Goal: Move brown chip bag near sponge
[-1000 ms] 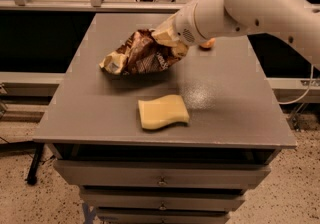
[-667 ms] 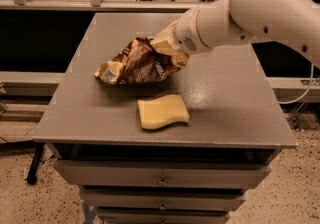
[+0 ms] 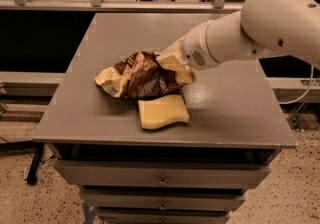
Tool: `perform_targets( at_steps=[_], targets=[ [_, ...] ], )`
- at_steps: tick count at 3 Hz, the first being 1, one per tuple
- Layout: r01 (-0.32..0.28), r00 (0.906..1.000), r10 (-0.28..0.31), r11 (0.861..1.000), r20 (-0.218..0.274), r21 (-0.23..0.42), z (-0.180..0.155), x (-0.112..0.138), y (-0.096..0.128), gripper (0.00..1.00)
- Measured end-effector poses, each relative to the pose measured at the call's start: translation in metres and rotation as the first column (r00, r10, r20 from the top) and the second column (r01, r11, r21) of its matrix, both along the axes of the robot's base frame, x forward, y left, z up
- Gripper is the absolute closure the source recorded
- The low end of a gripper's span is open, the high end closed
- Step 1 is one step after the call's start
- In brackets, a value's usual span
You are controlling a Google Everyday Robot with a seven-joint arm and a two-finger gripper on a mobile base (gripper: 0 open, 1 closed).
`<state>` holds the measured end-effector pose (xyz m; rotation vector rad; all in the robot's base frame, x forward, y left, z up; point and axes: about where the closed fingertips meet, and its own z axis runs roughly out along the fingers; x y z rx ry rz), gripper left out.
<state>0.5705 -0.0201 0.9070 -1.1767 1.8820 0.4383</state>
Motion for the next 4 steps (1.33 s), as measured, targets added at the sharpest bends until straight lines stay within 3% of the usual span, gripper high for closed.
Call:
perform_targets(
  at_steps=[2, 3, 4],
  targets=[
    [0.02, 0.9975, -0.019, 1.0, -0.067, 0.012, -0.019, -0.003, -0.02, 0.14],
    [0.037, 0.9969, -0.036, 0.999, -0.07, 0.011, -0.009, 0.0, -0.034, 0.0],
    [0.061, 0.9972, -0.061, 0.998, -0.044, 0.011, 0.023, -0.002, -0.057, 0.0]
  ],
)
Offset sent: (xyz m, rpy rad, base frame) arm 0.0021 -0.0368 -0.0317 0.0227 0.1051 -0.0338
